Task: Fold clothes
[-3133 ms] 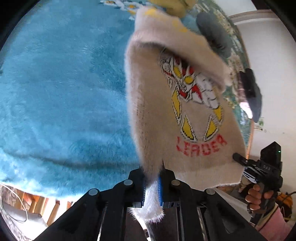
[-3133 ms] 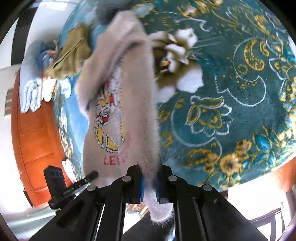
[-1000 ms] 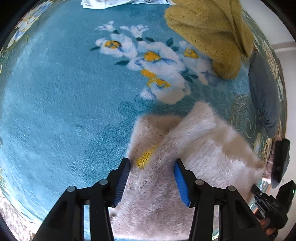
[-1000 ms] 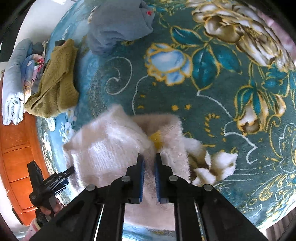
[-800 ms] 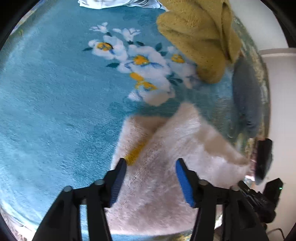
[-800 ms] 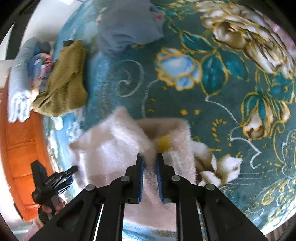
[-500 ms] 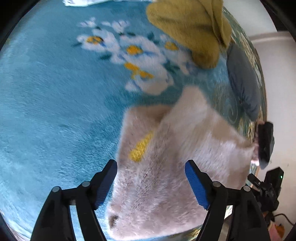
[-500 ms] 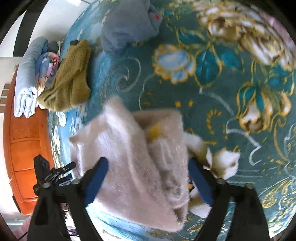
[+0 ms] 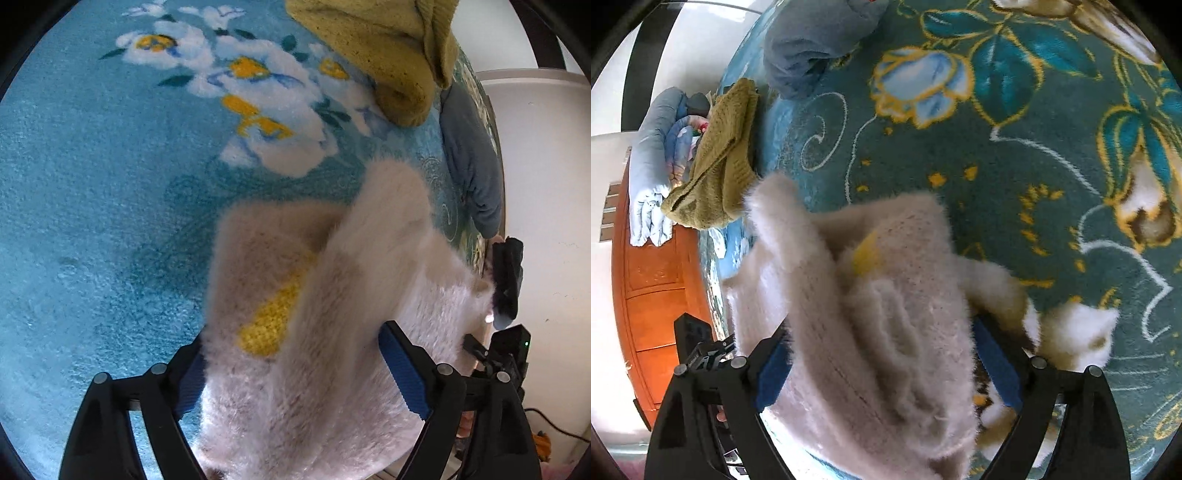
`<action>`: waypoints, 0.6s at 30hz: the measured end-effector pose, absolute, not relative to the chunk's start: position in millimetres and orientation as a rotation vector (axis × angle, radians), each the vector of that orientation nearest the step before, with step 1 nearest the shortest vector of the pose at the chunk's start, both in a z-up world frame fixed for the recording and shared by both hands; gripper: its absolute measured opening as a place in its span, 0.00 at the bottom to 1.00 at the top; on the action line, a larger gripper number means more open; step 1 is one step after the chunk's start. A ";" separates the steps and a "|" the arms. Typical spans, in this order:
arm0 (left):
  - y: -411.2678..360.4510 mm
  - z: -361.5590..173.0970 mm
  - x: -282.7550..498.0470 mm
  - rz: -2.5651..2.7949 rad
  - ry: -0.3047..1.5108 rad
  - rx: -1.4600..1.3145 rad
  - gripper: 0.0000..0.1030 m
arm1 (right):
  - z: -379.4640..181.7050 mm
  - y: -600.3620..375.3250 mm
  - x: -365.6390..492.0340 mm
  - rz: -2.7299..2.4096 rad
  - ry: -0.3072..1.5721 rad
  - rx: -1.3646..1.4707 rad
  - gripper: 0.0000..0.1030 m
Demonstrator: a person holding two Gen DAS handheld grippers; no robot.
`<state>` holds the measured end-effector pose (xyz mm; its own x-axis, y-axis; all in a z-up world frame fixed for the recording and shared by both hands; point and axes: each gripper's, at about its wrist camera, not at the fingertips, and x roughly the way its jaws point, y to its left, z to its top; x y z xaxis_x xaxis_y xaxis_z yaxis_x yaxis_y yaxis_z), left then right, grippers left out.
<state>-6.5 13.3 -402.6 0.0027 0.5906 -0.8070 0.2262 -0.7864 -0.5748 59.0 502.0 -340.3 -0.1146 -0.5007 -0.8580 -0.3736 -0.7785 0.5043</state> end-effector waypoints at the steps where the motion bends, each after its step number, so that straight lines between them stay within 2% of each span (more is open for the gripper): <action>1: 12.5 -403.0 -5.6 1.852 -0.860 -1.999 0.85 | -340.4 499.8 60.4 -2.027 -1.008 2.023 0.90; 7: 4.8 -409.5 12.3 1.766 -0.950 -1.963 0.85 | -342.1 490.1 73.3 -1.946 -1.027 2.018 0.89; 14: 1.6 -411.0 23.2 1.761 -0.997 -1.958 0.84 | -349.9 493.6 72.4 -1.959 -1.164 2.031 0.86; 17: 3.7 -406.6 26.9 1.789 -0.944 -1.977 0.77 | -346.9 489.9 70.9 -1.997 -1.139 2.068 0.76; 18: 4.4 -404.3 28.4 1.805 -0.907 -1.992 0.70 | -345.1 489.4 71.6 -2.007 -1.135 2.074 0.70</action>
